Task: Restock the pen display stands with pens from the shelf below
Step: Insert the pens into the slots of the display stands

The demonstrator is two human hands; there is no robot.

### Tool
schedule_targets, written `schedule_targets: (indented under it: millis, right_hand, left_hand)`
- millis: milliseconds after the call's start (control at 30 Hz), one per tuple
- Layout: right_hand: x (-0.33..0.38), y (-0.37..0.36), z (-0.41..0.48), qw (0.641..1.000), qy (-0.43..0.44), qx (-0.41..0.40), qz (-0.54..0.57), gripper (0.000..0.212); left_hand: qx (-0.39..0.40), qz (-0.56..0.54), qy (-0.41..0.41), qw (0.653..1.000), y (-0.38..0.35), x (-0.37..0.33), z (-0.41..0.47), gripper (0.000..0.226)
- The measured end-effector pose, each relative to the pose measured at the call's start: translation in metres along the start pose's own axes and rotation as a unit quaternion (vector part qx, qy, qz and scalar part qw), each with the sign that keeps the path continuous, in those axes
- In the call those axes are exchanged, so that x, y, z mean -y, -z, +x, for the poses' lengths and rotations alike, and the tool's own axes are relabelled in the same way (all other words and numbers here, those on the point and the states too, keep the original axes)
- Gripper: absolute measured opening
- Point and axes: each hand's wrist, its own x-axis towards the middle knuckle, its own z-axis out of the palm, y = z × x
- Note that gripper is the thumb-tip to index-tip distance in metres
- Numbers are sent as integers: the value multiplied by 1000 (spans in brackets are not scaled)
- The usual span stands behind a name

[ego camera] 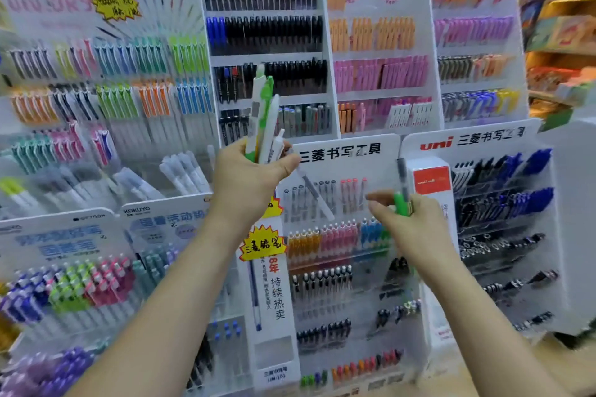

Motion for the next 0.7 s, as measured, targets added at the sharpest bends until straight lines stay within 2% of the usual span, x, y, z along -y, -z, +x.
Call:
schedule_targets:
  millis: [100,200,267,333,467,600,700]
  right_hand:
    - [13,-4,49,995,62,18,-78,11]
    - [11,-20,81,972,74,89,-205,13]
    - [7,-26,89,964,62,128,-224,8]
    - [4,-23,95,961,67,122,-239,4]
    - [-4,-7,111,964,59,122,-230,6]
    - [-11,-1,116,976,31,144,-158,10]
    - [-14,1,117,983,17,147,-109,6]
  left_hand:
    - [-12,8,-25,1000,-19,-4,9,16]
    - [-20,13,-43,999,-36,-7,13,14]
    - [-33,13,-56,998,-41,-7,18,13]
    - [-43,15,-64,997,-45,-6,23,13]
    - [-48,31,-79,995,-52,-4,29,11]
    - [-26,66,-93,993,-65,-4,35,10]
    - [5,105,-121,987,-75,1,38,20]
